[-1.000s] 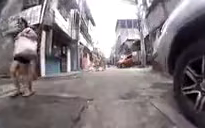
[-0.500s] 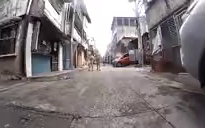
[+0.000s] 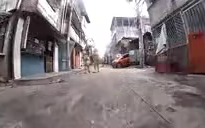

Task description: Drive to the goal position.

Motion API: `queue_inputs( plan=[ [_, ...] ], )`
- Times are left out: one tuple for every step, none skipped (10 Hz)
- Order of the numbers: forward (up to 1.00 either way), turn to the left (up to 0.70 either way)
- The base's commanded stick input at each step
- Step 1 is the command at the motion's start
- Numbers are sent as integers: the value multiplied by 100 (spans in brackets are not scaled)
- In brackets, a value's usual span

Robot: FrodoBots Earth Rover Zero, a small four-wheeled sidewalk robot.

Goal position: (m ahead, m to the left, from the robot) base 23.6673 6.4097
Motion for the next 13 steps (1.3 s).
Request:
queue_inputs(
  plan=[
    [100,0],
    [100,0],
    [100,0],
    [33,0],
    [0,0],
    [0,0],
    [0,0],
    [0,0],
    [0,0],
    [0,0],
    [0,0],
    [0,0],
    [0,0]
  ],
)
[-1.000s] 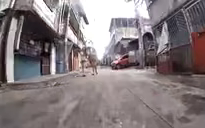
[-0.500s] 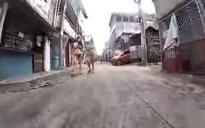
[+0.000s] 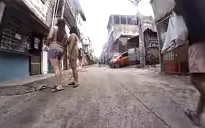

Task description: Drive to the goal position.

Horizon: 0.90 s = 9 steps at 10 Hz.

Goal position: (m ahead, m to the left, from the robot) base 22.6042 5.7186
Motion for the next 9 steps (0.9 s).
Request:
queue_inputs(
  plan=[
    [27,0],
    [100,0],
    [100,0],
    [100,0],
    [100,0],
    [100,0],
    [100,0],
    [100,0],
    [100,0]
  ],
)
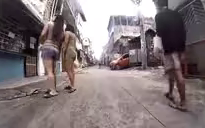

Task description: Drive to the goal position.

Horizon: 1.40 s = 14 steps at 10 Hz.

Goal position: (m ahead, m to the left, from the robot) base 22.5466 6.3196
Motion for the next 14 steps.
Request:
queue_inputs(
  plan=[
    [100,-2],
    [100,-27],
    [100,-25],
    [100,0],
    [100,0],
    [100,0],
    [100,0],
    [100,0],
    [100,0],
    [100,0],
    [100,0],
    [100,0],
    [100,0],
    [100,0]
  ],
)
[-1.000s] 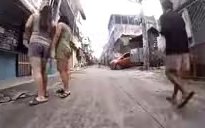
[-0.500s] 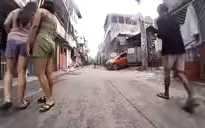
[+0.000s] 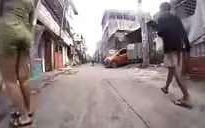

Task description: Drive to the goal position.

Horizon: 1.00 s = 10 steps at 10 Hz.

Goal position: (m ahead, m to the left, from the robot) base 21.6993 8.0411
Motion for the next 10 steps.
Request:
queue_inputs(
  plan=[
    [100,0],
    [100,0],
    [100,0],
    [100,0],
    [100,0],
    [100,0],
    [100,0],
    [100,0],
    [100,16],
    [100,27]
  ],
)
